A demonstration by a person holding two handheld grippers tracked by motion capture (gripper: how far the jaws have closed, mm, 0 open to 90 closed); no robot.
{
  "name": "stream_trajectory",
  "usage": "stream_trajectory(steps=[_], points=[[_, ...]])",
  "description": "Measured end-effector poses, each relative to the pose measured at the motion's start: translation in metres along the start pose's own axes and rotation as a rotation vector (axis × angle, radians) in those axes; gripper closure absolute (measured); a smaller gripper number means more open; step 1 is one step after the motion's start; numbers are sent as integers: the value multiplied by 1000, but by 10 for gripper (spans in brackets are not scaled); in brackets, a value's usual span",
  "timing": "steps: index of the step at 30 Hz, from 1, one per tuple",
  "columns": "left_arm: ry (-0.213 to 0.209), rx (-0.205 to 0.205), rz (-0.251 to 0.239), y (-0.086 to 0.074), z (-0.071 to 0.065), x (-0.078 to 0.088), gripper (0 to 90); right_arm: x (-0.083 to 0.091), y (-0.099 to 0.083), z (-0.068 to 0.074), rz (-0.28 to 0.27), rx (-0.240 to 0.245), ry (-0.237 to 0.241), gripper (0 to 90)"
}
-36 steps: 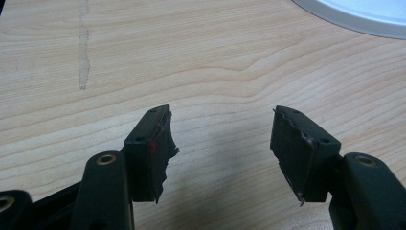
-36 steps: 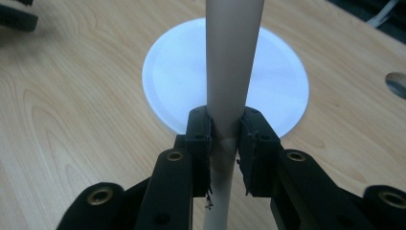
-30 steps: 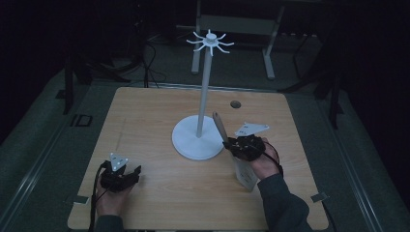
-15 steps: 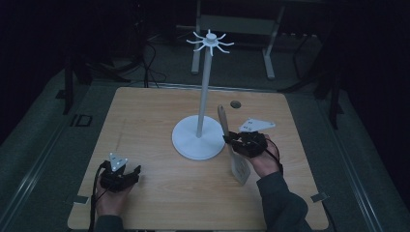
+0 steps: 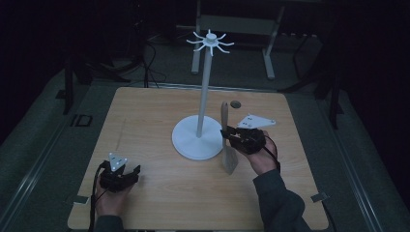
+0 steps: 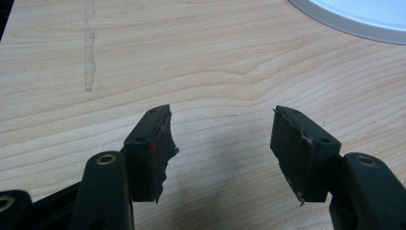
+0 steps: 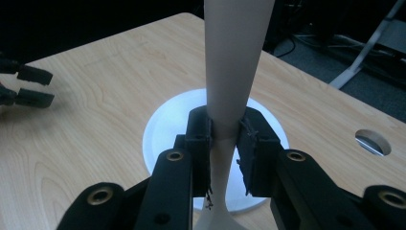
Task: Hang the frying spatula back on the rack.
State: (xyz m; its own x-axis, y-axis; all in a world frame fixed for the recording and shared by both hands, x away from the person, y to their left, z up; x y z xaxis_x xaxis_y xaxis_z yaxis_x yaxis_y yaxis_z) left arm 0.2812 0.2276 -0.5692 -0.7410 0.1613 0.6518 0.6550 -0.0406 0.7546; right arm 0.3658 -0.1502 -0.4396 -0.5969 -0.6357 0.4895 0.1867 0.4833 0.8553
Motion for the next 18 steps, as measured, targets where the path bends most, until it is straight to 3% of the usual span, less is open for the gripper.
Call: stream_trajectory(steps=[18], points=[[0,1,-2,0,0,0,399,3,13,-3,-46,-16,-22,757]])
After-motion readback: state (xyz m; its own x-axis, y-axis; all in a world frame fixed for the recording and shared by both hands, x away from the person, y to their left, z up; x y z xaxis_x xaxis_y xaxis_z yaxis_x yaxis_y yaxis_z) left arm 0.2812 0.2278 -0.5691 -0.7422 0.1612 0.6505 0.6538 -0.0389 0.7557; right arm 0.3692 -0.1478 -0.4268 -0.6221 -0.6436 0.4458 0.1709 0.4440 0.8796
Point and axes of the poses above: each handheld gripper's, and its own axes: x roughly backward along the jaws, y roughly out of its top, z roughly to its left, the point moved 3 cm from there along -x, roughly forward along the jaws, and after that the axes turned 8 degrees about x, right-handed, at the moved point
